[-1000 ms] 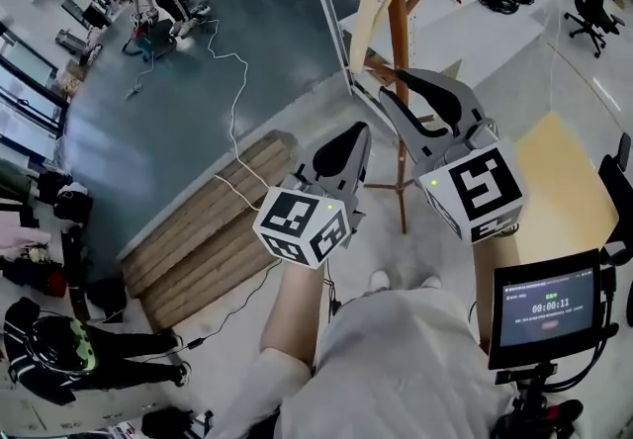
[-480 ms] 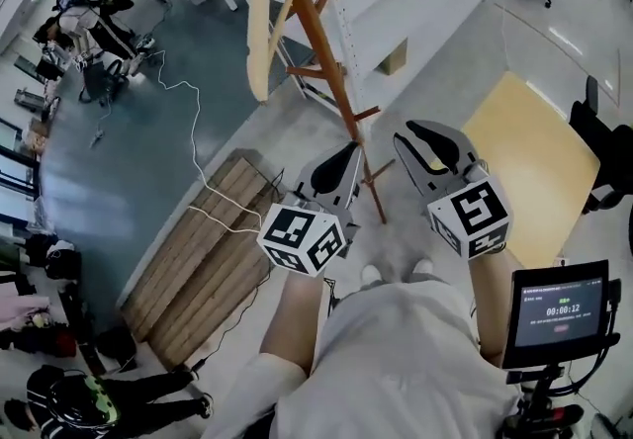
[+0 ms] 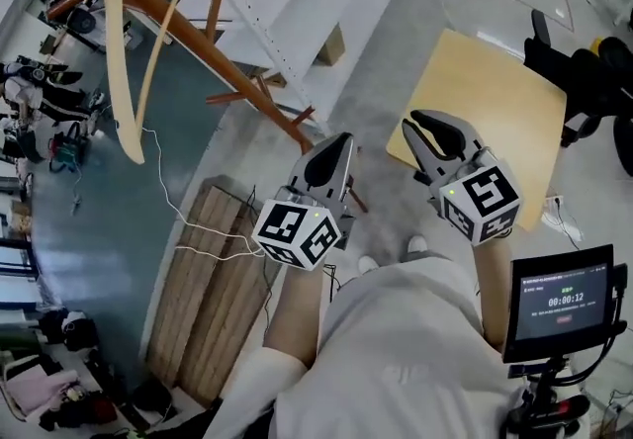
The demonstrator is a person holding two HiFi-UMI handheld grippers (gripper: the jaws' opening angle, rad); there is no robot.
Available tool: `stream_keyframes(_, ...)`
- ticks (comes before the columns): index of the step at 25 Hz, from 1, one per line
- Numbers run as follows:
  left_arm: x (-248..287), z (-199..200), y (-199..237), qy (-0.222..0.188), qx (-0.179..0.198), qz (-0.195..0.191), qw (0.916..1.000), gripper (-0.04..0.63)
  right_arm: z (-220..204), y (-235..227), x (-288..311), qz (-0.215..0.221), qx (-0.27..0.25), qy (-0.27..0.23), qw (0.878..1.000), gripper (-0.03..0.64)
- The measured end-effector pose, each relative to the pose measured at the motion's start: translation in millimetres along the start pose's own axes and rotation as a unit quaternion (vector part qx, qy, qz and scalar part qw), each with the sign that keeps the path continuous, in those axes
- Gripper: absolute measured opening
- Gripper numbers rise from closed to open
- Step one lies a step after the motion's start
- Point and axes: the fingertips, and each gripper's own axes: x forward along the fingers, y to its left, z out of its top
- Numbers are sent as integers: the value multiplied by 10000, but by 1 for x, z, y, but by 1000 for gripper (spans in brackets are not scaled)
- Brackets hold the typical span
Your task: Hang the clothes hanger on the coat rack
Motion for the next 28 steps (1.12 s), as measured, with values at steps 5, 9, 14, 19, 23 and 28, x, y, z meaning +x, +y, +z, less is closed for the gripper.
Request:
stream_keyframes(5,23,-8,-20,108,74,-309,9994,7,-5,-17,-17,-208,78,-76,9997,72)
stream_keyframes(9,34,-13,-26,171,104,-416,9989,7,-9,-25,-22,-288,111,-95,9995,74)
stream_keyframes(14,39,-16,-30,201,125,-450,9987,8,-11,-33,-28,-440,160,-112,9988,12)
stream_keyframes(19,40,-15,-31,209,127,-444,9987,7,-9,-35,-30,-451,238,-153,9986,12)
stream_keyframes(23,38,-18,-30,229,131,-452,9986,8,-11,-34,-28,-446,246,-147,9986,12)
stream_keyframes(28,36,-18,-28,234,116,-419,9988,7,-14,-27,-25,-329,228,-92,9992,12)
